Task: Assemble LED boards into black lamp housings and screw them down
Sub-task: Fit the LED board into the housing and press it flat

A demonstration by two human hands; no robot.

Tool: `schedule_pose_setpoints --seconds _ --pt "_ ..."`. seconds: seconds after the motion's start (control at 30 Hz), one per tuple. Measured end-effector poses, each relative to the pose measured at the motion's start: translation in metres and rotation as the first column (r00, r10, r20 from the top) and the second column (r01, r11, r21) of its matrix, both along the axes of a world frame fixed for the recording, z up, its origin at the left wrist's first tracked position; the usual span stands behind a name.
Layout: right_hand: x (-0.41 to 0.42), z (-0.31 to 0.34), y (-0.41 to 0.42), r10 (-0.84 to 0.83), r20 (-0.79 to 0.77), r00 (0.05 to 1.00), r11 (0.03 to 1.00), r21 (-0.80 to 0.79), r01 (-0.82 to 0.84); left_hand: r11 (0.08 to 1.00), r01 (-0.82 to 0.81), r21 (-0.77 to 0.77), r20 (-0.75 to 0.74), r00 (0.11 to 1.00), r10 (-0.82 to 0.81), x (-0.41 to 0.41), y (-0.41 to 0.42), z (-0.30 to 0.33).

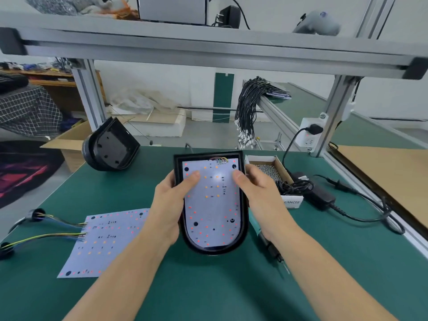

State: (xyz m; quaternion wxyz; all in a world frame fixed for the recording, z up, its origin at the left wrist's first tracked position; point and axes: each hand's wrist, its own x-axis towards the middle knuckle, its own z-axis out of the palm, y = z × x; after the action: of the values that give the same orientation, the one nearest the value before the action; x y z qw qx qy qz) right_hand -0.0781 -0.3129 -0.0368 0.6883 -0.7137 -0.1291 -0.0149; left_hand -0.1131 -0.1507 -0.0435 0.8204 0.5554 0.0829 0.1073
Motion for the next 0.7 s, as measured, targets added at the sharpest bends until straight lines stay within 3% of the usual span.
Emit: schedule_pose_setpoints --seconds 0.23,0.4,0.57,0.7 --pt "-0.012 -0.003 0.013 -0.125 0.169 0.978 0.992 -0.011 0.128 1.000 -0.009 0.014 -0.073 0.997 0.010 0.001 -0.002 0.011" --pt "-0.019 -0.003 0.015 -0.065 0.081 0.995 0.997 0.040 0.061 0.986 -0.126 0.106 0.066 0.991 0.119 -0.007 0.000 0.015" --pt "-0.030 -0.002 0.022 -0.165 0.174 0.971 0.986 0.027 0.163 0.991 -0.044 0.126 0.094 0.995 0.032 -0.013 0.003 0.012" --pt "-0.029 0.008 0.022 -0.121 0.134 0.984 0.993 0.014 0.121 0.991 -0.049 0.128 0.172 0.985 0.026 -0.018 0.006 0.014"
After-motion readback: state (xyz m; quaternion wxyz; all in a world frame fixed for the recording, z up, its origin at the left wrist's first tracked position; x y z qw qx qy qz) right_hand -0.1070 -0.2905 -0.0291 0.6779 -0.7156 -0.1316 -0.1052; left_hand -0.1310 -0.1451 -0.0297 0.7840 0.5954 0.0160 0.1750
